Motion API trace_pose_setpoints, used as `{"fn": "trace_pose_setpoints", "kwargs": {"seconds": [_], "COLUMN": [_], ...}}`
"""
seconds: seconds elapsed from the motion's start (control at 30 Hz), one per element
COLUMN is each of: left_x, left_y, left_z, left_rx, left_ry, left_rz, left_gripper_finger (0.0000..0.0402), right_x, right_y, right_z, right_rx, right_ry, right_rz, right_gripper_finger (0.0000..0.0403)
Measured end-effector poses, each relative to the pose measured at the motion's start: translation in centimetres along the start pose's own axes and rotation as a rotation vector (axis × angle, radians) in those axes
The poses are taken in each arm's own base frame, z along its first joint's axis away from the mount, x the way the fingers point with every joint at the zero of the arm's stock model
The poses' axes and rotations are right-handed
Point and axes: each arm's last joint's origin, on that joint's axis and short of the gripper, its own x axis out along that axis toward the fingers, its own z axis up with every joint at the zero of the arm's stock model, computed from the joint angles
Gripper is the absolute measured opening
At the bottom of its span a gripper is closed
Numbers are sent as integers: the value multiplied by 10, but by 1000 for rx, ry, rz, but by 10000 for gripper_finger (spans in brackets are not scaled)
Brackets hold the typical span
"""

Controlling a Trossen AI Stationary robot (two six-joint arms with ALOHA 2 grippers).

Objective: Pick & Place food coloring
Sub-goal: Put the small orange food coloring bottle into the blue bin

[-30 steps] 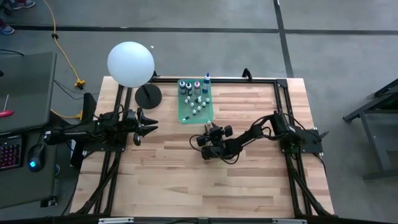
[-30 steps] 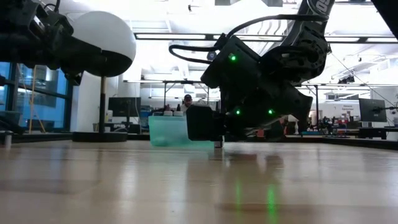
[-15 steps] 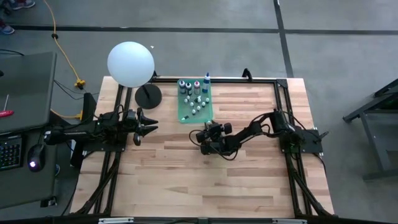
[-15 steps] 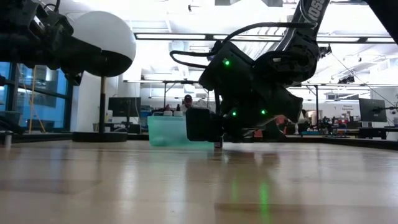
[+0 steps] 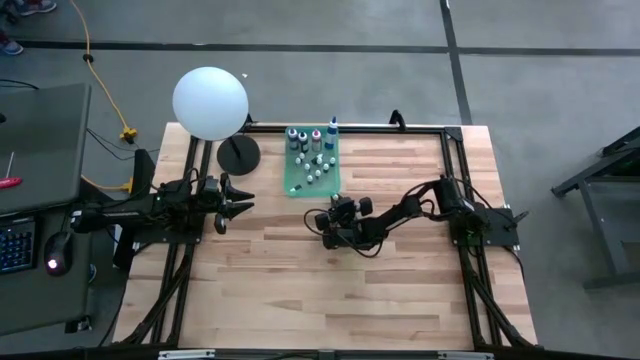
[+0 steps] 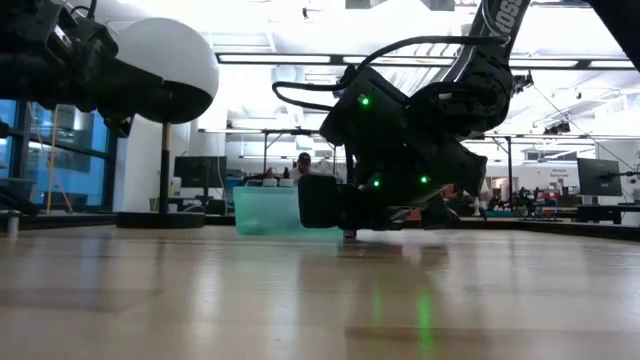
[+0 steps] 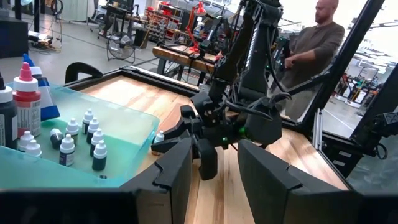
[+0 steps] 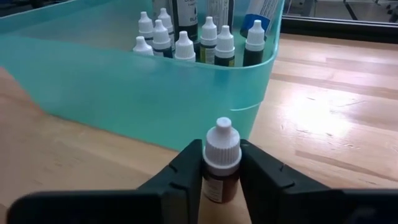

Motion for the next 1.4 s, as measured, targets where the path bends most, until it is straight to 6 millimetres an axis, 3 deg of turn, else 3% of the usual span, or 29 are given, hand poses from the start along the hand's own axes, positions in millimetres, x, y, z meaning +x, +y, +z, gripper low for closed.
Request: {"fn": "trace_pose_setpoints", "kwargs": {"seconds": [0.47,0.73,0.93,1.13,1.27,1.4], "left_x": [0,0,0,0,0,0], "left_y": [0,0,0,0,0,0], "left_z": [0,0,0,0,0,0], "left_rx": [0,0,0,0,0,0], "left_ry": [0,0,0,0,0,0], "left_rz": [0,0,0,0,0,0], "left_gripper_finger": [129,129,129,129,129,129], "right_x": [-2,-12,-32,-51,-47,-31], "right_y": [5,12,19,21,17,11], "right_z": [2,17,37,73,100,118], "right_rx": [-12,-49,-71,-60,-50,-24], "right_ry": [10,9,-13,-56,-76,-59], "right_rz": [45,102,159,195,193,197], "right_gripper_finger": [69,70,68,68,68,68]}}
